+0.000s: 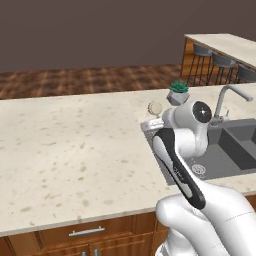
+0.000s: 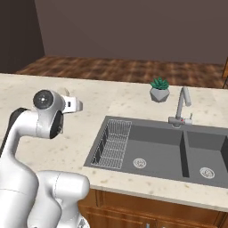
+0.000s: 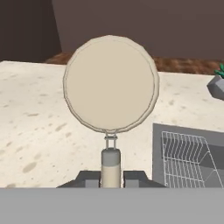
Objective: Grab the spray bottle from the cabinet, then place it next to the cutting board for sanitizing. Then grab the dish brush from the countertop next to the sink and place it next to the cutting board.
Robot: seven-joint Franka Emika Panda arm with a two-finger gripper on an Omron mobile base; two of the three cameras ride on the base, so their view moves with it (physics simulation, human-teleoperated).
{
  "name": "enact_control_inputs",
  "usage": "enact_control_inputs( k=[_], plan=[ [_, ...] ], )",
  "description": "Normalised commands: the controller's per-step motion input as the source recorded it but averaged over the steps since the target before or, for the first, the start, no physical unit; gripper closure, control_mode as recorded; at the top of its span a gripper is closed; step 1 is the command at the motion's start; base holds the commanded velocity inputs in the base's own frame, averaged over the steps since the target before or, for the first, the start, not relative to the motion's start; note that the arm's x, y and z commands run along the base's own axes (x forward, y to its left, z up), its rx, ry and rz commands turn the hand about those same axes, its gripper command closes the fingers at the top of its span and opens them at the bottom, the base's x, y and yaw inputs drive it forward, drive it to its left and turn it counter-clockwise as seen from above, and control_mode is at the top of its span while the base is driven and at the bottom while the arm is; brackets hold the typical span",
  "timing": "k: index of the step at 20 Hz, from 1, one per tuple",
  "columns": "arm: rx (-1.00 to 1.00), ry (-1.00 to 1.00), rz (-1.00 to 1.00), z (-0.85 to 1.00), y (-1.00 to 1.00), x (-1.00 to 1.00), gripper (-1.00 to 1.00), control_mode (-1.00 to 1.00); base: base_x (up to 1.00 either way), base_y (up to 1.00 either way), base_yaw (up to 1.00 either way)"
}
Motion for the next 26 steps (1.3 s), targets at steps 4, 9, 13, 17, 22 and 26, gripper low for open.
enact_control_inputs(
  k=[4,9,13,17,22,26],
  plan=[
    [0.00,0.00,0.01,0.50,-0.07,-0.42,1.00,-1.00,0.00,0.00,0.00],
    [0.00,-0.05,0.07,0.03,-0.10,-0.48,1.00,-1.00,0.00,0.00,0.00],
    [0.00,-0.08,0.06,0.00,-0.14,-0.66,1.00,-1.00,0.00,0.00,0.00],
    [0.00,-0.07,0.04,0.00,-0.07,-0.62,1.00,-1.00,0.00,0.00,0.00],
    [0.00,-0.02,0.03,0.00,-0.06,-0.55,1.00,1.00,-0.15,-0.03,0.01],
    [0.00,0.00,0.00,0.00,0.00,0.00,1.00,1.00,-0.83,-0.32,0.01]
  ],
)
